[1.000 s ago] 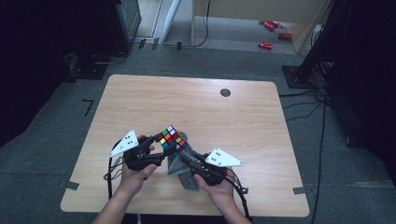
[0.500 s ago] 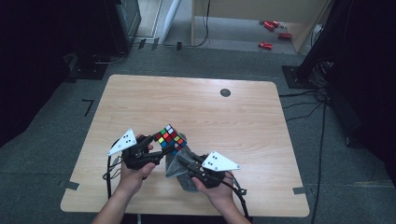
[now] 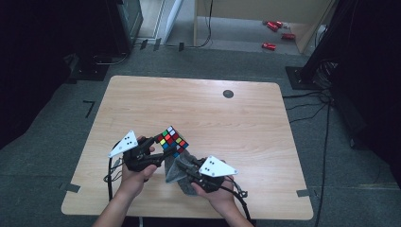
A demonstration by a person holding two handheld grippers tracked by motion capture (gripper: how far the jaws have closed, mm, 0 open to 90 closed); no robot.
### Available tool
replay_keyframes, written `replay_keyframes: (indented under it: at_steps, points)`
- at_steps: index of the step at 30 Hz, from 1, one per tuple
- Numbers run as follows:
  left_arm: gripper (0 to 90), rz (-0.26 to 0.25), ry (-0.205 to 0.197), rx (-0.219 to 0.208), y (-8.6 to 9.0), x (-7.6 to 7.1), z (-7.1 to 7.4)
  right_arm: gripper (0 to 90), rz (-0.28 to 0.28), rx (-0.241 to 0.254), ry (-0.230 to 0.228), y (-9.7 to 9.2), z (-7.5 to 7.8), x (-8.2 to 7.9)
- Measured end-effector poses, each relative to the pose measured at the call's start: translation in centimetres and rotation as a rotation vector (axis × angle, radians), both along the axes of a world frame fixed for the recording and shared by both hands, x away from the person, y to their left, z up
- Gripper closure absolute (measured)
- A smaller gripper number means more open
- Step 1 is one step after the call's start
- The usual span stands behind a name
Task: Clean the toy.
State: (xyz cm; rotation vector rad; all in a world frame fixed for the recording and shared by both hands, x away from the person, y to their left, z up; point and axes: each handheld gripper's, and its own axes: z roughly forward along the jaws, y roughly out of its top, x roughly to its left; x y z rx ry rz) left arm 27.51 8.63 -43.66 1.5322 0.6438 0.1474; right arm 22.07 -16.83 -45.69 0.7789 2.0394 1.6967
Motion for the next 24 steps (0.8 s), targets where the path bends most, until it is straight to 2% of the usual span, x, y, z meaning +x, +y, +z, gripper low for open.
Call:
replay_keyframes:
  at_steps: [3,5,7,9,11,13,15,20,22,24]
  points:
    - [34.8,-0.003,0.001,0.011,-0.2,0.0,-0.1,74.1,-0.064,0.051,0.01,-1.6,0.3,0.6]
    - [34.8,-0.004,0.005,0.015,-0.3,0.0,-0.2,74.1,-0.066,0.05,0.016,-1.7,0.2,0.7]
    - [34.8,-0.002,0.005,0.018,-0.3,0.0,-0.2,74.0,-0.045,0.038,0.024,-1.0,-0.1,0.4]
    - [34.8,0.002,0.008,0.014,-0.2,0.0,-0.2,73.9,0.0,0.007,0.029,0.1,-0.5,0.1]
    - [34.8,0.003,0.008,0.016,-0.2,0.0,-0.2,73.7,0.047,-0.036,0.018,1.2,-0.8,-0.3]
    - [34.8,0.004,0.008,0.013,-0.1,0.1,-0.2,73.7,0.052,-0.059,0.001,1.5,-0.8,-0.5]
    - [34.8,0.003,0.005,0.008,-0.1,0.1,-0.1,73.6,0.036,-0.046,0.001,0.9,-0.4,-0.2]
    - [34.8,0.003,0.007,0.019,-0.1,0.1,-0.2,73.8,-0.058,0.058,0.03,-1.9,0.3,0.9]
    - [34.8,0.001,0.009,0.027,-0.3,0.1,-0.4,73.5,-0.053,0.048,0.036,-1.7,0.1,0.9]
    - [34.8,0.004,0.01,0.025,-0.3,0.1,-0.4,73.2,-0.006,0.013,0.041,-0.4,-0.4,0.5]
